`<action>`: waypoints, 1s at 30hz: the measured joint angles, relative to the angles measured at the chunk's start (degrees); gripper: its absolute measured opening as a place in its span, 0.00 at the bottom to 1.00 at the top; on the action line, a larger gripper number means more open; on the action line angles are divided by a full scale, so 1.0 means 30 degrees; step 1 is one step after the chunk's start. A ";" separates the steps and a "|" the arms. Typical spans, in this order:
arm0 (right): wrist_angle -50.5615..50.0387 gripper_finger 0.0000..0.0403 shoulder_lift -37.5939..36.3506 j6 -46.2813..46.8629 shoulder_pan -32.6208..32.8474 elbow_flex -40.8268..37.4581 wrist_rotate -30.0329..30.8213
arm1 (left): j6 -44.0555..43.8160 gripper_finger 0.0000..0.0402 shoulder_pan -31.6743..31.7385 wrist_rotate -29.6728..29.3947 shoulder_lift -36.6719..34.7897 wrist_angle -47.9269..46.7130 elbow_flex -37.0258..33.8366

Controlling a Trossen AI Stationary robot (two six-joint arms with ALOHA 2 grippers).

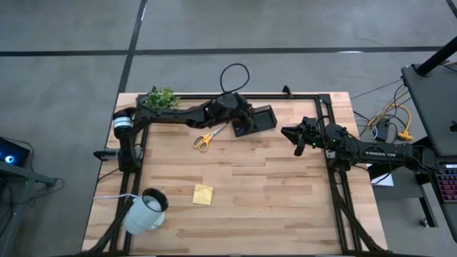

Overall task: Pick and place office supplies into organizer
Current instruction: Put the scissors into the desk organizer

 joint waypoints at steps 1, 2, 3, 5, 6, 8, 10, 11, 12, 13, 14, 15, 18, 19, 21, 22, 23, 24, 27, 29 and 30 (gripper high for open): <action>0.0000 0.14 0.0000 0.0000 -0.0006 0.0000 0.0000 | 0.0006 0.25 -0.0107 0.0177 -0.0129 -0.0080 0.0000; 0.0000 0.14 0.0000 -0.0005 -0.0005 -0.0005 0.0002 | 0.0003 0.25 -0.0201 0.0439 -0.0245 -0.0097 0.0000; -0.0004 0.14 0.0000 -0.0004 -0.0007 -0.0001 0.0003 | -0.0005 0.25 -0.0273 0.0812 -0.0395 -0.0241 0.0000; -0.0007 0.14 0.0000 0.0000 -0.0007 0.0000 0.0002 | -0.0015 0.25 -0.0473 0.1592 -0.0688 -0.0914 -0.0007; -0.0016 0.14 0.0000 -0.0002 -0.0007 -0.0002 0.0007 | -0.0015 0.25 -0.0583 0.1892 -0.0779 -0.1230 -0.0007; -0.0029 0.14 0.0000 0.0000 -0.0007 0.0000 0.0000 | -0.0023 0.25 -0.0814 0.2401 -0.1087 -0.2384 -0.0010; -0.0029 0.14 0.0000 -0.0007 -0.0007 -0.0001 0.0019 | -0.0025 0.25 -0.1083 0.2600 -0.1386 -0.3669 -0.0025; -0.0036 0.14 0.0000 -0.0007 -0.0007 -0.0002 0.0017 | -0.0028 0.25 -0.1214 0.2643 -0.1578 -0.4285 -0.0022; -0.0036 0.14 0.0000 -0.0007 -0.0007 0.0000 0.0015 | -0.0036 0.25 -0.1338 0.2656 -0.1832 -0.5225 -0.0024; -0.0045 0.14 0.0009 -0.0007 -0.0007 0.0000 0.0016 | -0.0036 0.25 -0.1481 0.2655 -0.2048 -0.6063 -0.0029; -0.0076 0.14 0.0022 -0.0007 -0.0007 0.0000 0.0029 | -0.0036 0.25 -0.1623 0.2655 -0.2201 -0.6563 -0.0029; -0.0124 0.14 0.0022 -0.0007 -0.0007 0.0000 0.0029 | -0.0049 0.25 -0.1752 0.2655 -0.2352 -0.7110 -0.0022; -0.0143 0.14 0.0029 -0.0007 -0.0012 -0.0005 0.0031 | -0.0491 0.25 -0.2118 0.2657 -0.2830 -0.8903 -0.0029; -0.0172 0.14 0.0029 -0.0007 -0.0015 0.0000 0.0029 | -0.0624 0.25 -0.2213 0.2655 -0.2966 -0.9277 -0.0029; -0.0218 0.14 0.0036 -0.0007 -0.0017 -0.0005 0.0036 | -0.1008 0.25 -0.2373 0.2662 -0.3272 -1.0456 -0.0029; -0.0346 0.14 0.0029 -0.0007 -0.0015 0.0000 0.0035 | -0.1042 0.25 -0.2452 0.2658 -0.3340 -1.0937 -0.0029; -0.0483 0.14 0.0029 -0.0007 -0.0015 0.0000 0.0036 | -0.1042 0.25 -0.2535 0.2662 -0.3440 -1.1454 -0.0029; -0.0595 0.14 0.0043 -0.0007 -0.0015 -0.0007 0.0029 | -0.1061 0.25 -0.2606 0.2662 -0.3492 -1.2148 -0.0029; -0.0877 0.14 0.0036 -0.0007 -0.0011 0.0000 0.0029 | -0.1071 0.25 -0.2757 0.2655 -0.3531 -1.3649 -0.0029; -0.1059 0.14 0.0044 -0.0007 -0.0007 0.0000 0.0034 | -0.1071 0.25 -0.2843 0.2662 -0.3531 -1.4665 -0.0029; -0.1070 0.14 0.0043 -0.0007 0.0000 -0.0001 0.0027 | -0.1070 0.25 -0.2878 0.2655 -0.3520 -1.5021 -0.0029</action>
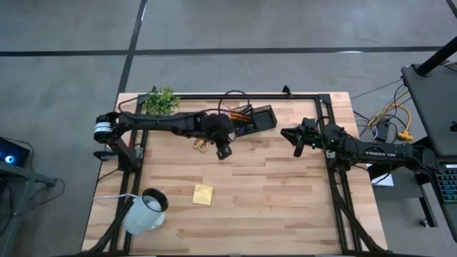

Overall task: Pick and place office supplies into organizer
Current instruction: Put the scissors into the desk organizer

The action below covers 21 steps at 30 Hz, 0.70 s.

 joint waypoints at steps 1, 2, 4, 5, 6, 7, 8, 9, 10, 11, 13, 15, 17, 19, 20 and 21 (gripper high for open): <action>0.0007 0.14 -0.0006 0.0000 0.0000 -0.0006 -0.0013 | -0.0001 0.25 -0.0033 0.0007 0.0041 -0.0342 0.0000; 0.0007 0.14 -0.0006 0.0000 0.0000 -0.0006 -0.0013 | -0.0001 0.25 -0.0061 0.0007 0.0062 -0.0735 -0.0007; -0.0008 0.14 -0.0006 0.0000 0.0000 -0.0005 -0.0017 | -0.0001 0.25 -0.0075 0.0000 0.0084 -0.1595 -0.0066; -0.0008 0.14 -0.0006 0.0000 0.0000 0.0001 -0.0018 | -0.0055 0.25 -0.0075 0.0007 0.0084 -0.1949 -0.0118; -0.0011 0.14 -0.0006 0.0000 0.0000 -0.0001 -0.0025 | -0.0313 0.25 -0.0075 0.0004 0.0084 -0.2227 -0.0196; -0.0016 0.14 -0.0006 0.0000 0.0000 -0.0005 -0.0062 | -0.0589 0.25 -0.0075 -0.0002 0.0084 -0.2467 -0.0337; -0.0018 0.14 -0.0006 0.0000 0.0000 -0.0006 -0.0094 | -0.1004 0.25 -0.0065 -0.0006 0.0084 -0.2789 -0.0519; -0.0044 0.14 -0.0006 0.0000 0.0000 0.0001 -0.0114 | -0.1430 0.25 -0.0015 0.0000 0.0084 -0.3108 -0.0726; -0.0045 0.14 -0.0006 0.0000 0.0000 -0.0002 -0.0115 | -0.1790 0.25 0.0026 0.0000 0.0084 -0.3371 -0.0970; -0.0045 0.14 -0.0006 0.0000 0.0000 0.0001 -0.0115 | -0.2048 0.25 0.0026 0.0000 0.0084 -0.3539 -0.1214; -0.0045 0.14 -0.0006 0.0000 0.0000 -0.0003 -0.0118 | -0.2690 0.25 0.0054 0.0007 0.0070 -0.3644 -0.1799; -0.0052 0.14 -0.0006 0.0000 0.0000 -0.0003 -0.0115 | -0.3486 0.25 0.0116 0.0169 0.0070 -0.3621 -0.2541; -0.0045 0.14 -0.0006 0.0000 0.0000 -0.0003 -0.0115 | -0.4511 0.25 0.0333 0.1161 0.0070 -0.3651 -0.3271; -0.0045 0.14 -0.0006 0.0000 0.0000 -0.0006 -0.0115 | -0.5425 0.25 0.0639 0.2472 0.0070 -0.3613 -0.3960; -0.0045 0.14 -0.0006 0.0000 0.0000 0.0001 -0.0115 | -0.5599 0.24 0.0774 0.2905 0.0070 -0.3657 -0.4298; -0.0048 0.14 -0.0006 0.0000 0.0000 0.0001 -0.0115 | -0.5847 0.24 0.0874 0.3104 0.0070 -0.3697 -0.4558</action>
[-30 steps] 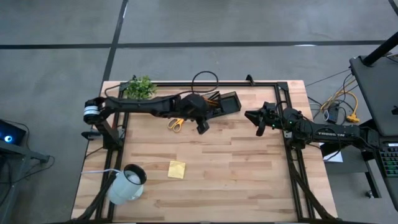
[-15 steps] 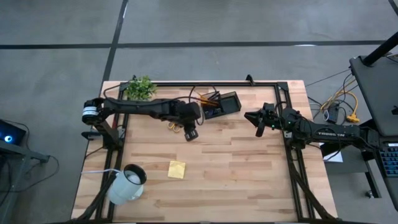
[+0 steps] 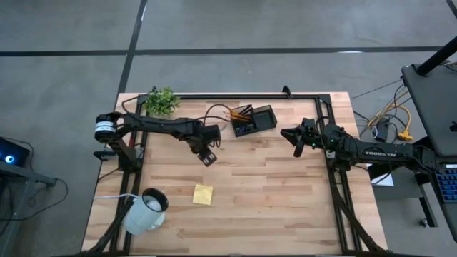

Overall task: Pick and place office supplies into organizer
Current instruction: Put the scissors into the desk organizer

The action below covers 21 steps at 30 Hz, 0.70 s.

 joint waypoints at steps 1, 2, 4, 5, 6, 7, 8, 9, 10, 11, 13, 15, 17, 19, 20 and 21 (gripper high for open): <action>0.0003 0.14 0.0000 0.0000 0.0000 0.0000 0.0000 | -0.0077 0.24 0.0070 -0.0007 0.0000 0.0028 -0.0209; 0.0003 0.14 0.0000 0.0000 0.0000 -0.0001 0.0000 | -0.0069 0.24 0.0097 -0.0020 -0.0006 0.0073 -0.0350; 0.0003 0.14 0.0000 0.0000 0.0000 0.0000 0.0000 | 0.0587 0.24 0.0105 -0.0036 -0.0051 0.0012 -0.0545; 0.0003 0.14 0.0000 0.0000 0.0000 -0.0007 0.0000 | 0.1253 0.24 0.0103 -0.0042 -0.0051 -0.0002 -0.0576; -0.0004 0.14 0.0000 0.0000 0.0000 -0.0007 0.0000 | 0.2087 0.24 0.0100 -0.0048 -0.0051 -0.0046 -0.0579; -0.0003 0.14 0.0000 0.0000 0.0000 -0.0006 0.0000 | 0.3031 0.24 0.0100 -0.0117 -0.0061 -0.0198 -0.0579; 0.0003 0.14 0.0000 0.0000 0.0000 -0.0007 0.0000 | 0.4040 0.24 0.0100 -0.0349 -0.0066 -0.0430 -0.0579; -0.0004 0.14 0.0000 0.0000 0.0000 0.0000 0.0000 | 0.4895 0.24 0.0100 -0.0789 -0.0066 -0.0639 -0.0579; -0.0004 0.14 0.0000 0.0000 0.0000 0.0000 0.0000 | 0.5492 0.24 0.0100 -0.1392 -0.0066 -0.0818 -0.0579; -0.0004 0.14 -0.0005 0.0000 0.0000 0.0000 0.0000 | 0.5985 0.24 0.0098 -0.2148 -0.0066 -0.1090 -0.0571; -0.0016 0.14 -0.0006 0.0000 0.0000 -0.0004 -0.0004 | 0.6822 0.24 0.0100 -0.3563 -0.0066 -0.1617 -0.0512; -0.0121 0.14 -0.0010 0.0000 0.0000 0.0000 -0.0012 | 0.7847 0.24 0.0108 -0.4744 -0.0066 -0.1907 -0.0412; -0.0420 0.14 -0.0014 0.0000 0.0000 -0.0001 -0.0015 | 0.9176 0.24 0.0108 -0.5177 -0.0073 -0.1940 -0.0446; -0.0677 0.14 -0.0007 0.0000 0.0000 -0.0001 -0.0022 | 1.0565 0.24 0.0133 -0.5212 -0.0073 -0.1896 -0.0498; -0.0767 0.14 -0.0013 0.0007 -0.0007 -0.0004 -0.0016 | 1.1122 0.24 0.0137 -0.5310 -0.0073 -0.1771 -0.0532; -0.0884 0.14 -0.0020 0.0015 0.0000 -0.0007 -0.0021 | 1.1564 0.24 0.0139 -0.5501 -0.0073 -0.1544 -0.0577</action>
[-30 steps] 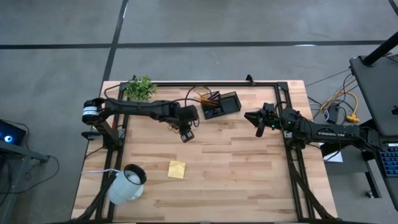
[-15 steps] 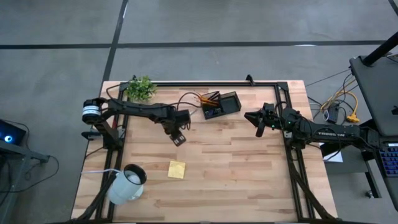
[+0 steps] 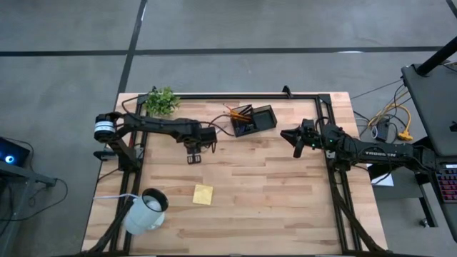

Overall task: Pick and place office supplies into organizer
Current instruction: Put the scissors into the desk organizer

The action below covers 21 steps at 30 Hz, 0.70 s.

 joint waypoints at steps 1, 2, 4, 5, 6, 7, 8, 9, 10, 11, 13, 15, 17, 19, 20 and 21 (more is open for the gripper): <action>-0.0078 0.14 -0.0001 0.0047 0.0000 -0.0001 -0.0001 | 0.0417 0.24 0.0007 -0.0138 0.0000 0.0201 -0.0053; -0.0096 0.14 -0.0001 0.0138 0.0000 -0.0001 -0.0001 | 0.0854 0.24 0.0012 -0.0160 0.0000 0.0304 -0.0097; -0.0056 0.14 -0.0001 0.0357 0.0000 0.0005 0.0003 | 0.1635 0.24 0.0020 -0.0189 0.0000 0.0387 -0.0104; -0.0054 0.14 -0.0001 0.0357 0.0000 0.0002 0.0001 | 0.2164 0.24 0.0020 -0.0182 0.0000 0.0477 -0.0104; -0.0060 0.14 -0.0001 0.0357 -0.0007 -0.0001 0.0007 | 0.2617 0.24 0.0020 -0.0179 0.0000 0.0537 -0.0107; -0.0052 0.14 -0.0001 0.0357 -0.0007 -0.0001 0.0007 | 0.3007 0.24 0.0024 -0.0163 0.0000 0.0740 -0.0139; -0.0052 0.14 -0.0001 0.0357 -0.0007 0.0002 0.0007 | 0.3378 0.24 0.0027 -0.0074 0.0000 0.0977 -0.0147; -0.0052 0.14 -0.0001 0.0357 -0.0007 -0.0001 0.0009 | 0.3713 0.24 0.0049 -0.0007 0.0000 0.1091 -0.0147; -0.0052 0.14 -0.0001 0.0357 -0.0007 0.0007 0.0014 | 0.4104 0.24 0.0056 0.0028 0.0000 0.1041 -0.0147; -0.0052 0.14 -0.0001 0.0357 -0.0007 -0.0001 0.0014 | 0.4523 0.24 0.0056 0.0045 0.0000 0.0990 -0.0163; -0.0048 0.14 -0.0001 0.0354 -0.0007 -0.0001 0.0014 | 0.5388 0.24 0.0062 0.0200 0.0000 0.1027 -0.0272; -0.0045 0.14 -0.0001 0.0357 -0.0007 0.0003 0.0021 | 0.5883 0.24 0.0111 0.0237 0.0000 0.0985 -0.0385; -0.0045 0.14 -0.0001 0.0357 -0.0007 0.0004 0.0021 | 0.6041 0.24 0.0216 0.0298 0.0000 0.1004 -0.0488; -0.0045 0.14 -0.0001 0.0357 -0.0022 0.0006 0.0028 | 0.6383 0.24 0.0361 0.0293 0.0000 0.1044 -0.0624; -0.0045 0.14 -0.0001 0.0350 -0.0022 -0.0001 0.0028 | 0.6614 0.24 0.0423 0.0308 0.0000 0.1254 -0.0772; -0.0045 0.14 -0.0001 0.0350 -0.0022 0.0001 0.0041 | 0.6892 0.24 0.0490 0.0355 0.0000 0.1498 -0.0978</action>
